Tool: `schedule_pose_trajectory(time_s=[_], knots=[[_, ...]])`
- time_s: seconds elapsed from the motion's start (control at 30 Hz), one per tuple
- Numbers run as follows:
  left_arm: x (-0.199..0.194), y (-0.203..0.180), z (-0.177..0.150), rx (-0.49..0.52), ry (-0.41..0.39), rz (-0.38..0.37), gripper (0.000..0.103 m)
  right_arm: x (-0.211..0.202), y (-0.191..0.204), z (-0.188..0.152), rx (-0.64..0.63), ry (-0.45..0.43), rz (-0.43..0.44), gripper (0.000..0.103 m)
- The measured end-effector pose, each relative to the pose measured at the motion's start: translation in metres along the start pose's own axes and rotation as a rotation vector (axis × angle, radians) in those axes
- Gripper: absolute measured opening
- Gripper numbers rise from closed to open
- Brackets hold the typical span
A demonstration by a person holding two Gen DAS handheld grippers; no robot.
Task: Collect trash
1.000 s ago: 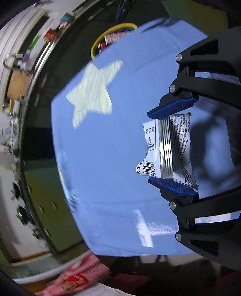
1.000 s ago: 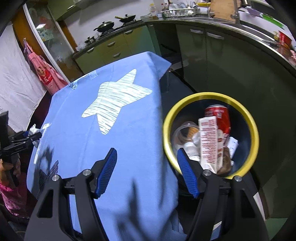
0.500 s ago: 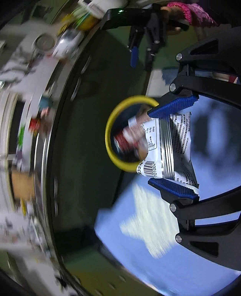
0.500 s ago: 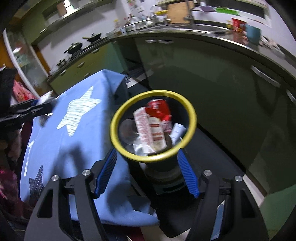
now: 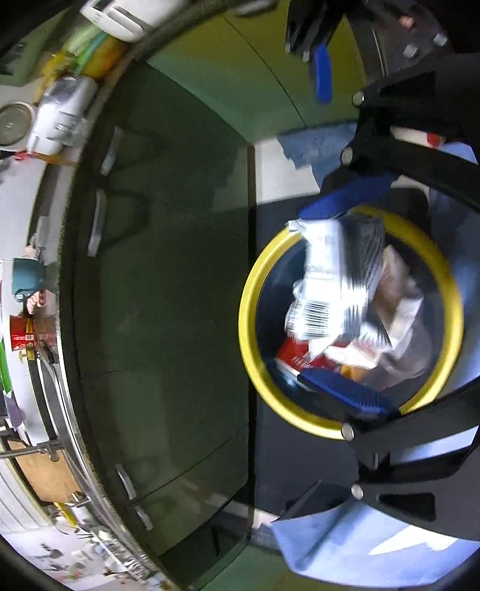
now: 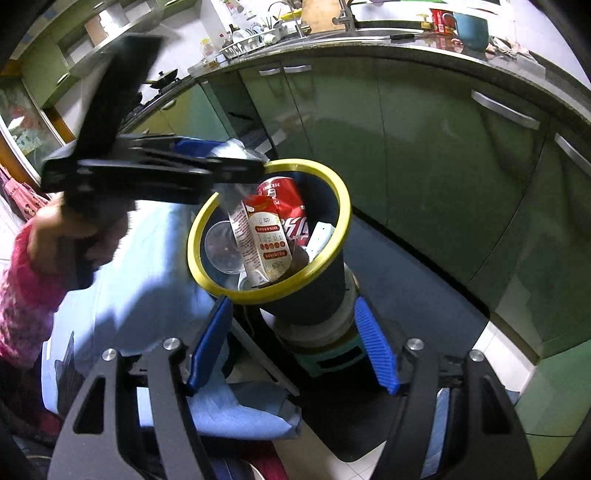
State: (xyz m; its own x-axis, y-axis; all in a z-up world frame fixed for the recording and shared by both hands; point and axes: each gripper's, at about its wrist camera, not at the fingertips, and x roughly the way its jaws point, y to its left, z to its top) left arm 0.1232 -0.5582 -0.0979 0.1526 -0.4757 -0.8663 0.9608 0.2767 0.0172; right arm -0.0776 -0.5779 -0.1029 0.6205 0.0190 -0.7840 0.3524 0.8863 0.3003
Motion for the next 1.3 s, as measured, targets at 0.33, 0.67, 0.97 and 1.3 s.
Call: schedule_pose_trajectory(time_s=[0.33, 0.67, 0.97, 1.3], knots=[[-0.085, 0.030, -0.055, -0.159, -0.143, 0.088, 0.087, -0.010, 0.033, -0.006, -0.043, -0.014, 0.038, 0.070], [-0.279, 0.027, -0.248, -0.443, -0.422, 0.489, 0.098, -0.018, 0.144, -0.023, -0.246, -0.096, 0.071, 0.086], [-0.363, 0.030, -0.404, -0.819, -0.399, 0.731, 0.098, -0.057, 0.206, -0.040, -0.342, -0.225, -0.014, 0.097], [-0.409, 0.003, -0.460, -0.854, -0.473, 0.801, 0.098, -0.105, 0.208, -0.059, -0.325, -0.330, -0.056, 0.097]])
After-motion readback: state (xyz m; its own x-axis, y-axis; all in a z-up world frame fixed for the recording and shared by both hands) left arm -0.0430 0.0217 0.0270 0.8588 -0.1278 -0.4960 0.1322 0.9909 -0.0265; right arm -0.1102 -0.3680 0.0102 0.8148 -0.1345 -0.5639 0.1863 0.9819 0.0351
